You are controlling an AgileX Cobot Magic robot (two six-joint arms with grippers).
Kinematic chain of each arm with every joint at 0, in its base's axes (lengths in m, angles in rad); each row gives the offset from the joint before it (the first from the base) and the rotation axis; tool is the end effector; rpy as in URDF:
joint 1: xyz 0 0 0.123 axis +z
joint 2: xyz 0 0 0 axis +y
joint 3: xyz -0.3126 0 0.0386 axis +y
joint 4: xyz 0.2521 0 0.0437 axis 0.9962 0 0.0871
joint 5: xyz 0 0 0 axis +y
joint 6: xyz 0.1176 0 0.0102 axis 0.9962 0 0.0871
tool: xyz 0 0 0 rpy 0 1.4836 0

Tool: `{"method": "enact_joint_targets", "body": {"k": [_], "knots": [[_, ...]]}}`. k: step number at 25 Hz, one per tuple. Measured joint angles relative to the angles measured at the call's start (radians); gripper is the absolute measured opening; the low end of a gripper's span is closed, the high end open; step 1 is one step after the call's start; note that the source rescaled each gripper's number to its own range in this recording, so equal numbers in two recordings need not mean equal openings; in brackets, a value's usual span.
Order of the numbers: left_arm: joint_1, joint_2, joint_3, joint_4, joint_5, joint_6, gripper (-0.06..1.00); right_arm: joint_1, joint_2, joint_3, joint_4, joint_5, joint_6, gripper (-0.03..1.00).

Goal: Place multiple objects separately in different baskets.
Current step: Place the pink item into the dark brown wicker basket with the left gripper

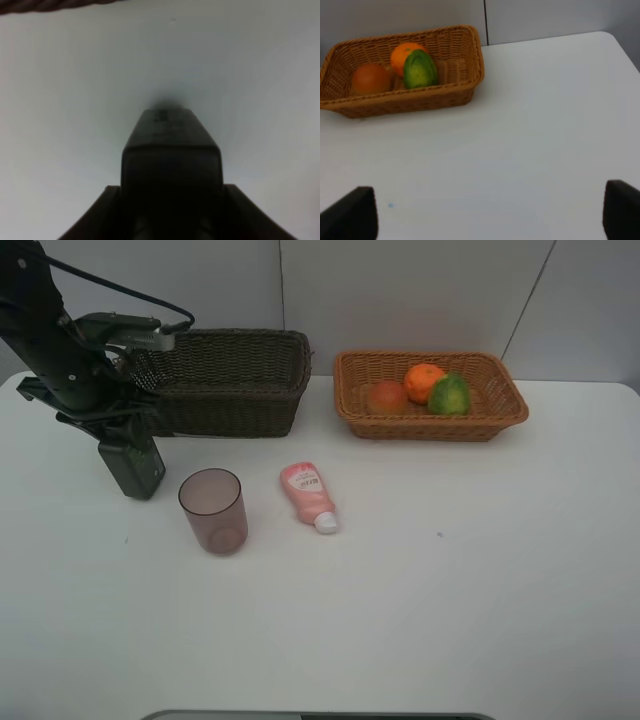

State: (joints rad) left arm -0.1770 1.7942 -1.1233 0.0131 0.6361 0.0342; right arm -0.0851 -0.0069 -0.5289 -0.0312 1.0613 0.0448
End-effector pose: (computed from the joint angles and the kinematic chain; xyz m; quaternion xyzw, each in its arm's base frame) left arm 0.3664 -0.0646 0.1859 0.1083 0.9787 -0.0077 0.1745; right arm -0.0118 -0.0022 0.2756 0.0557 0.8420 -0.0264 0.5360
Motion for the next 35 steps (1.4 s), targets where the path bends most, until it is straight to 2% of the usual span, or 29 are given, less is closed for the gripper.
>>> {"method": "enact_joint_targets", "body": {"k": [7,11,15,23,35], "knots": [[0.0,-0.147,-0.051,-0.002,0.054,-0.007,0.5,0.0,0.0,0.0,0.0,0.0,0.0,1.0],[0.0,-0.177,-0.141,-0.013,0.117,-0.009,0.5,0.0,0.0,0.0,0.0,0.0,0.0,1.0],[0.0,-0.169,-0.258,-0.022,0.133,-0.009,0.5,0.0,0.0,0.0,0.0,0.0,0.0,1.0],[0.0,0.0,-0.498,-0.025,0.133,-0.009,0.5,0.0,0.0,0.0,0.0,0.0,0.0,1.0],[0.002,0.32,-0.669,-0.025,0.109,-0.009,0.5,0.0,0.0,0.0,0.0,0.0,0.0,1.0]]}}
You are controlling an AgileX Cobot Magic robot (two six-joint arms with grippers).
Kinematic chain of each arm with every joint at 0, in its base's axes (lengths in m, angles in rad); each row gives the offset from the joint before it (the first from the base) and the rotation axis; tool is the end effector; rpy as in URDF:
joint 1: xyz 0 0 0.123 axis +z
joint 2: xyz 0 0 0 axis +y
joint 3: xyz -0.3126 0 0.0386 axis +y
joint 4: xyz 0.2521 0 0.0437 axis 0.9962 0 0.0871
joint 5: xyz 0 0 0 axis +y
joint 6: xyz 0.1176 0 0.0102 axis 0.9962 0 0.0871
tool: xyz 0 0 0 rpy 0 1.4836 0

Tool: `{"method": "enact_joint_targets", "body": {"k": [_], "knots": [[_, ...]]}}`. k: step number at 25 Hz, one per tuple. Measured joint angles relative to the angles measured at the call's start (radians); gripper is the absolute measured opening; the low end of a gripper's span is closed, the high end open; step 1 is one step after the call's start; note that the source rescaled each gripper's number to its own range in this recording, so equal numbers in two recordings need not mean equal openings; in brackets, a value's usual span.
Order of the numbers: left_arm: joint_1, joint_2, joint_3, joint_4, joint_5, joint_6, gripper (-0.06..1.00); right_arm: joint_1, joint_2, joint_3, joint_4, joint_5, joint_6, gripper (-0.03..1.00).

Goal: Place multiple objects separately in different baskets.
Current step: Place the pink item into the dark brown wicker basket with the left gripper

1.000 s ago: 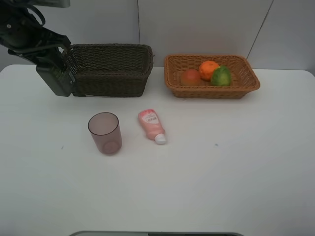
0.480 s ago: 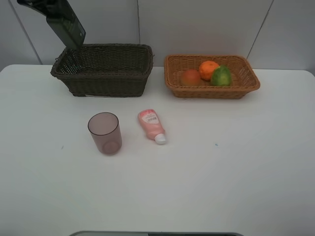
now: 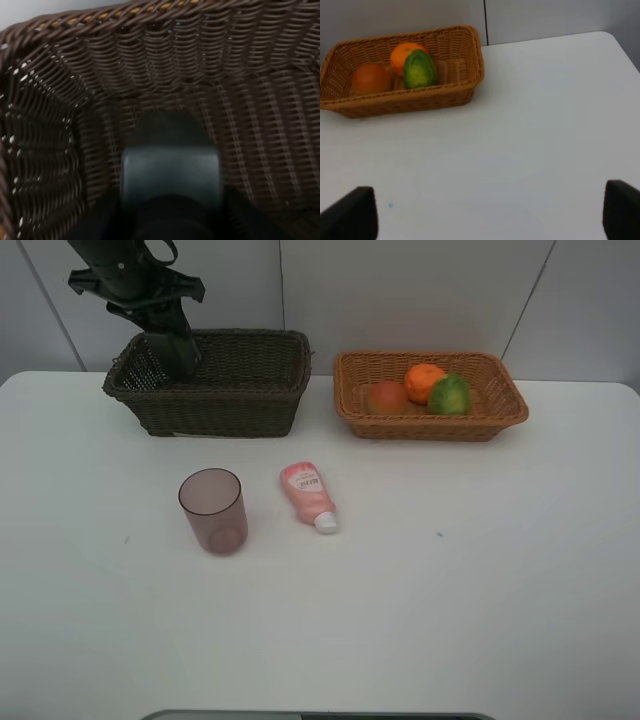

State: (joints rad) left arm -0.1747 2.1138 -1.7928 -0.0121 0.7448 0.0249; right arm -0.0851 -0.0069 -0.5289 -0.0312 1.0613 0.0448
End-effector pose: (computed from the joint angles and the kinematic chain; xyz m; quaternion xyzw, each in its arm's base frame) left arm 0.5054 -0.0902 0.2346 0.0923 0.9520 -0.0270 0.2906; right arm -0.0118 -0.0022 0.2756 0.0557 0.8420 -0.0264 0.5360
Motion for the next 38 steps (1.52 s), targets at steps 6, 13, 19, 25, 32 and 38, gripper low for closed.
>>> {"method": "enact_joint_targets", "body": {"k": [6,13,19,25,32,38], "knots": [[0.003,0.086,-0.071,0.0,0.004,0.0,0.5,0.0,0.0,0.0,0.0,0.0,0.0,1.0],[0.019,0.117,-0.078,0.001,0.009,0.0,0.5,0.0,0.0,0.0,0.0,0.0,0.0,1.0],[0.028,0.149,-0.08,0.012,0.018,0.0,0.5,0.0,0.0,0.0,0.0,0.0,0.0,1.0],[0.028,0.149,-0.083,0.012,0.022,0.002,0.5,0.0,0.0,0.0,0.0,0.0,0.0,1.0],[0.028,0.15,-0.089,0.012,0.026,0.014,0.61,0.0,0.0,0.0,0.0,0.0,0.0,1.0],[0.028,0.151,-0.165,0.012,0.067,0.014,0.99,0.0,0.0,0.0,0.0,0.0,0.0,1.0]]}}
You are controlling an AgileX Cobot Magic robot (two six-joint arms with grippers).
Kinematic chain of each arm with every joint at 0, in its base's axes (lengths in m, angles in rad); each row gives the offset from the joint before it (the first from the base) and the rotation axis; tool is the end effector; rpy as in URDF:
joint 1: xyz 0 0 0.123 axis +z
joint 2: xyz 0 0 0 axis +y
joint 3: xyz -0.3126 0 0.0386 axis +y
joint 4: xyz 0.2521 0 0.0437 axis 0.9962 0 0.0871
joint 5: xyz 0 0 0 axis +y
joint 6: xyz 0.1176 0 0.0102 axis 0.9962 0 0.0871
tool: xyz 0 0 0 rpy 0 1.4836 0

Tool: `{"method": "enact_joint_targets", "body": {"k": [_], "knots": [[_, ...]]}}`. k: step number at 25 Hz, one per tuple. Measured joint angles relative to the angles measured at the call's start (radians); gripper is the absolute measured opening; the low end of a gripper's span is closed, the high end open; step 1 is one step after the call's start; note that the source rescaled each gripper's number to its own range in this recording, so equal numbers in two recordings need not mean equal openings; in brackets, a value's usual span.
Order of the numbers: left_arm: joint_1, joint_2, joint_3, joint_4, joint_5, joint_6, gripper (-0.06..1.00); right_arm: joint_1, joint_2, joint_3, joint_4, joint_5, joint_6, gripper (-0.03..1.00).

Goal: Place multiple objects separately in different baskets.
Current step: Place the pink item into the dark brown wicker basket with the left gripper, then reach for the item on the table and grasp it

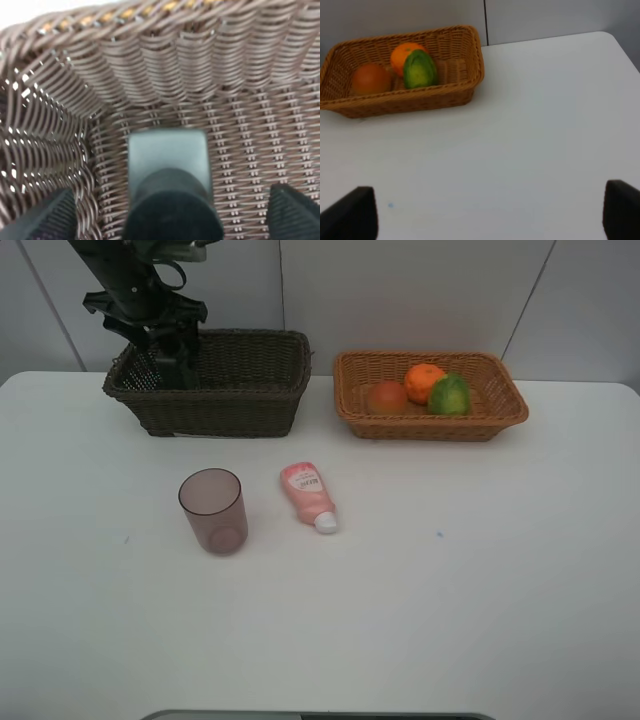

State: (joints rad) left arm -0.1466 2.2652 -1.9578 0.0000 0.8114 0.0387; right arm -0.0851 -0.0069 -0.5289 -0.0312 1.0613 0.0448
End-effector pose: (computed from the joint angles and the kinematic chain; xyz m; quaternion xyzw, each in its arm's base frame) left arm 0.5379 -0.0794 0.2025 0.0892 0.9597 -0.0144 0.2660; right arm -0.0118 -0.0022 0.2756 0.0557 0.8420 -0.0264 0.5360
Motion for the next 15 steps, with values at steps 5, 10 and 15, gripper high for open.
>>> {"method": "enact_joint_targets", "body": {"k": [5,10,15], "knots": [[-0.003,-0.002,-0.066,0.0,0.082,0.001,1.0,0.0,0.0,0.0,0.0,0.0,0.0,1.0],[-0.053,-0.052,-0.071,0.0,0.135,0.021,1.0,0.0,0.0,0.0,0.0,0.0,0.0,1.0],[-0.148,-0.113,-0.072,0.0,0.16,0.031,1.0,0.0,0.0,0.0,0.0,0.0,0.0,1.0]]}}
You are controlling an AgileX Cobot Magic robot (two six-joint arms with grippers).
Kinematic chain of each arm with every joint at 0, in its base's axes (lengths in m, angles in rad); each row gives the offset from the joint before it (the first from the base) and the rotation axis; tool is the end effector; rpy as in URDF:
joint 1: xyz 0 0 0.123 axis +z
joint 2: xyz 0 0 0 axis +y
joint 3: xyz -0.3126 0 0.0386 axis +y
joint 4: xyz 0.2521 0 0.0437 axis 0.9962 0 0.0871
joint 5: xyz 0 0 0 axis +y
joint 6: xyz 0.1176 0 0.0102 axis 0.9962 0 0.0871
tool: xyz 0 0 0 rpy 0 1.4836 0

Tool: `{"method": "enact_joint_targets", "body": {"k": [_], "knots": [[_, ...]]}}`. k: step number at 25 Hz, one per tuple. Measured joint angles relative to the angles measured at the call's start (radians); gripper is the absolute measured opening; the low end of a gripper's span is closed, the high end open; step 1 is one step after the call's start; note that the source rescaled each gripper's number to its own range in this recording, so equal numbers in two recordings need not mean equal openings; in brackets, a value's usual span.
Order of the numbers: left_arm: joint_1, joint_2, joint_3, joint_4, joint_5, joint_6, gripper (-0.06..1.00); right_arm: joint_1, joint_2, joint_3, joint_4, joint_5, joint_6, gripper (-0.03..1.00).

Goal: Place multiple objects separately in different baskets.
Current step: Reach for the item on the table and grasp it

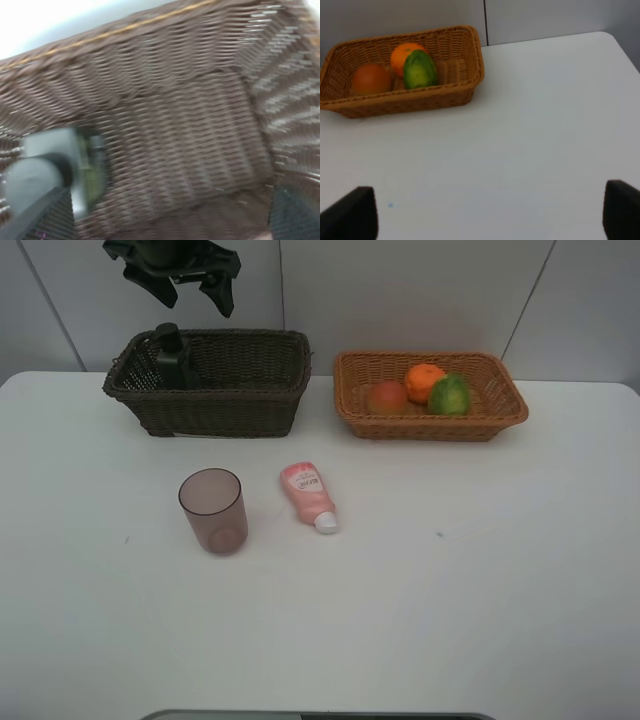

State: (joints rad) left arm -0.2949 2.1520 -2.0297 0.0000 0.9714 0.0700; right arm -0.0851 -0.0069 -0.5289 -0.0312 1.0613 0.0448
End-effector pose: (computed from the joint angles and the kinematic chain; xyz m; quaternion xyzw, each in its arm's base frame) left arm 0.4999 -0.1519 0.2759 0.1743 0.9445 -0.0312 0.2767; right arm -0.0118 -0.0022 0.2756 0.0557 0.8420 -0.0264 0.5360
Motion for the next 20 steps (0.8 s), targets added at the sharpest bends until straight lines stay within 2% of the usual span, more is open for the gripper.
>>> {"method": "enact_joint_targets", "body": {"k": [6,13,16,20], "knots": [[-0.129,-0.004,0.0,-0.008,0.036,-0.028,1.0,0.0,0.0,0.0,0.0,0.0,0.0,1.0],[-0.263,-0.004,0.036,0.011,0.082,-0.216,1.0,0.0,0.0,0.0,0.0,0.0,0.0,1.0],[-0.304,-0.003,0.099,0.022,0.097,-0.285,1.0,0.0,0.0,0.0,0.0,0.0,0.0,1.0],[-0.332,-0.002,0.189,0.029,0.086,-0.427,1.0,0.0,0.0,0.0,0.0,0.0,0.0,1.0]]}}
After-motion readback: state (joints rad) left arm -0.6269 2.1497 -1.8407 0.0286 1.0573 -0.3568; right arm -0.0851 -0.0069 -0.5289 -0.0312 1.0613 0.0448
